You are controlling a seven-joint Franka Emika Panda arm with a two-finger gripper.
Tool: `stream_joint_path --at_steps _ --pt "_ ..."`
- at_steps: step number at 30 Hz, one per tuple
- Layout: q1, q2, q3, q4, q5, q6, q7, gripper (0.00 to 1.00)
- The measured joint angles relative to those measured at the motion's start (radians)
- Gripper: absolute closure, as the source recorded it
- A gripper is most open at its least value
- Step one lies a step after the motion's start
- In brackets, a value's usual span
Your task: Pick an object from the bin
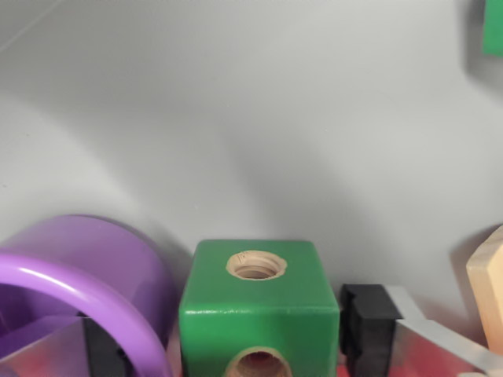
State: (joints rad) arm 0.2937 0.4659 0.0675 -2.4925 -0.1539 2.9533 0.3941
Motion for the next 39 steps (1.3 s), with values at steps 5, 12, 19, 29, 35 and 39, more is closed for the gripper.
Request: stream_joint_path --at_steps 5,12,19,29,35,39 --pt "0.0 0.0 0.0 0.0 0.0 0.0 0.0 1.0" --pt "0.0 0.0 0.0 0.0 0.0 0.0 0.0 1.0" --pt "-0.001 -0.001 0.0 0.0 0.0 0.0 0.0 1.0" --pt "-0.005 -0.028 0.007 -0.008 0.002 -0.017 -0.003 1.0" --pt "-0.015 -0.066 0.018 -0.018 0.008 -0.046 -0.007 1.0" --pt "-0.024 -0.096 0.028 -0.026 0.014 -0.067 -0.012 1.0"
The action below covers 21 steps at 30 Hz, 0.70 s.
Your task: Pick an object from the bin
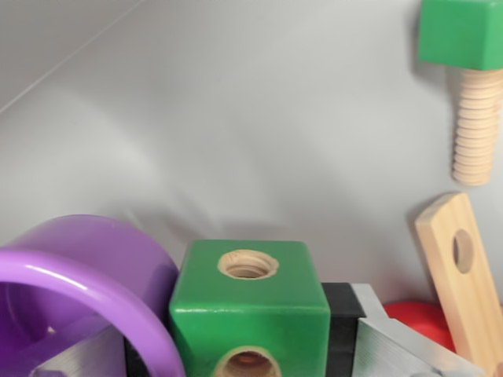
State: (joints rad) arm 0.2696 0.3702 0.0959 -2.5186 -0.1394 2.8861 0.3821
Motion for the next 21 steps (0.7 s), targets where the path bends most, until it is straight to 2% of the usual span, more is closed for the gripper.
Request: stream_joint_path --at_steps 5,11,17,21 --pt "-0.012 -0.045 0.015 -0.01 0.013 -0.034 -0.01 1.0" --pt "-0.024 -0.107 0.033 -0.022 0.037 -0.082 -0.027 1.0" --pt "-0.031 -0.176 0.047 -0.029 0.069 -0.144 -0.05 1.0" --pt "-0.032 -0.225 0.051 -0.033 0.089 -0.187 -0.064 1.0"
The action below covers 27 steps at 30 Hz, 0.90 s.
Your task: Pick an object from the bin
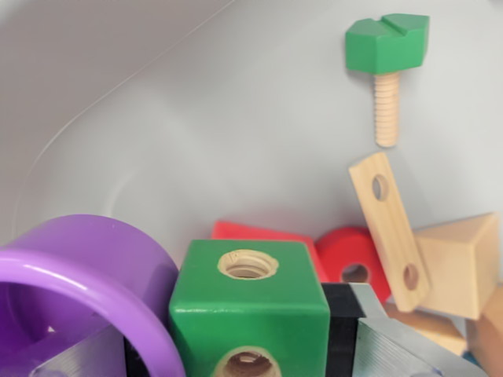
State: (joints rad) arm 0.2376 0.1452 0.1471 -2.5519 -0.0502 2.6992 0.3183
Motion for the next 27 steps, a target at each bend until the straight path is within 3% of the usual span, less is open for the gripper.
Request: stream_joint_path --at_steps 4,12,27 --pt "0.0 -0.051 0.003 -0.001 0.02 -0.049 -0.014 1.0" --pt "0.003 -0.138 0.004 0.003 0.046 -0.14 -0.033 1.0" --pt "0.007 -0.272 0.004 0.042 0.075 -0.313 -0.054 1.0"
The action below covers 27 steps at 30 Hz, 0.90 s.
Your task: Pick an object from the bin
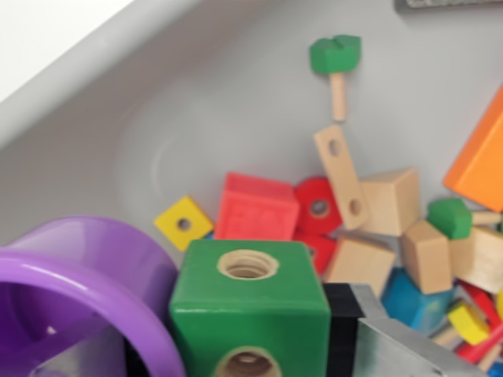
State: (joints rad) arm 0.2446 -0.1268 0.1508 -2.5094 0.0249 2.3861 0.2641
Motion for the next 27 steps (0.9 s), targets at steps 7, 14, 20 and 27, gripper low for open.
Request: stream_joint_path --at_steps 7,14,20,27 --pt "0.0 -0.048 0.0 0.026 0.006 -0.074 -0.006 1.0" --pt "0.0 -0.08 -0.001 0.052 0.011 -0.132 -0.01 1.0" --pt "0.0 -0.101 -0.002 0.073 0.013 -0.175 -0.011 1.0" --pt "0.0 -0.116 -0.003 0.088 0.014 -0.205 -0.013 1.0"
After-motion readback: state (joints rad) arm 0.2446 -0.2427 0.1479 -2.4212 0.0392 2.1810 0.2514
